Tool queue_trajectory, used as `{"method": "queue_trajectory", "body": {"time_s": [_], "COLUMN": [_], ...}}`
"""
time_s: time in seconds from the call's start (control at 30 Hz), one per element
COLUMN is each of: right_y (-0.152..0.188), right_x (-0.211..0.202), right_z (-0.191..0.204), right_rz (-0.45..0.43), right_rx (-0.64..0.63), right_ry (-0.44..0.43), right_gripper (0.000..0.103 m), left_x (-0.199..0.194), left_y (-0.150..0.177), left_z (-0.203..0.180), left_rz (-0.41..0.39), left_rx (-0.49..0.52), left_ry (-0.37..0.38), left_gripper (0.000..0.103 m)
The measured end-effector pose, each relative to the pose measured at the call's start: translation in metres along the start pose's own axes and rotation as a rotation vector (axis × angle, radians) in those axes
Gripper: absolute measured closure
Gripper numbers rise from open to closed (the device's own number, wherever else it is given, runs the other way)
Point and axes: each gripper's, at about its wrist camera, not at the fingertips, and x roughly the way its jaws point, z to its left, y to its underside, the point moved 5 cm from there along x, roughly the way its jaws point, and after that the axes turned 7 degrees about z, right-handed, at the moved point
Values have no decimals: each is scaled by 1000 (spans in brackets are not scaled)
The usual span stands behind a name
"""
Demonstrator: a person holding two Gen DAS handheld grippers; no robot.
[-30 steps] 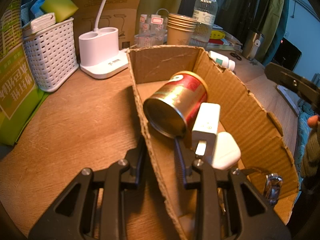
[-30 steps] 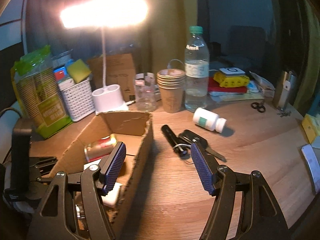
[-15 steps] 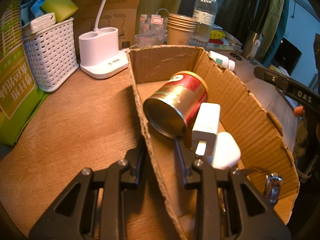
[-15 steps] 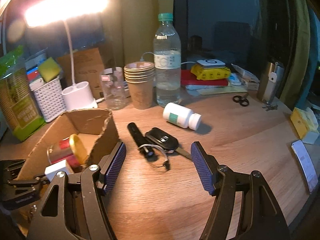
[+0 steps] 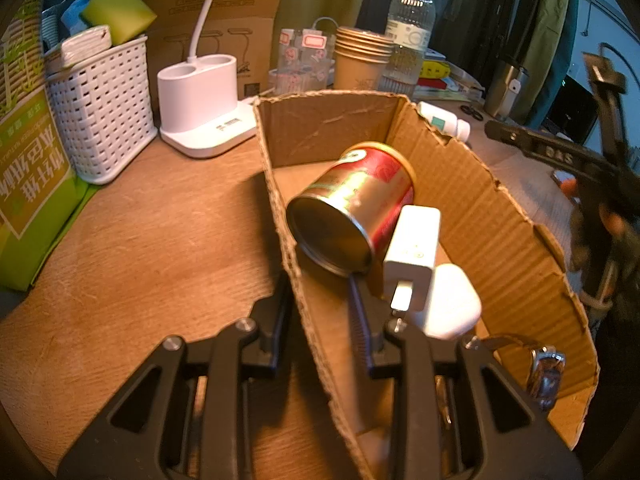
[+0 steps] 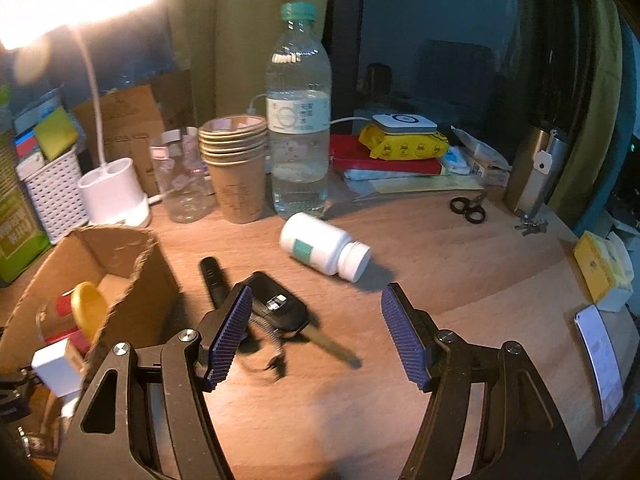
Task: Organize rigid objects
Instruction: 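Move the right tool to the white pill bottle and grasp it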
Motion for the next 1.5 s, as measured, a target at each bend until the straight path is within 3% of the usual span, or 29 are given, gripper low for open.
{"method": "queue_trajectory", "body": {"time_s": [0.33,0.67,1.07,1.1,1.17,1.23,1.5], "right_y": [-17,-38,-34,-33,-33,-33,-35], "right_x": [47,67,105,106,104,104,88], "right_z": [-13,-2,2,3,4,5,11], "right_rz": [71,51,149,156,142,144,96], "right_rx": [-59,-138,-186,-188,-193,-198,-220], "right_ry": [23,-29,-11,-13,-5,5,47], "right_gripper": [32,32,32,33,48,56,57], "left_x": [0,0,0,0,0,0,0], "left_y": [0,0,0,0,0,0,0], "left_z": [0,0,0,0,0,0,0], "left_rz": [0,0,0,0,0,0,0], "left_rx": [0,0,0,0,0,0,0], "left_ry": [0,0,0,0,0,0,0], "left_gripper": [73,73,73,73,73,73,73]}}
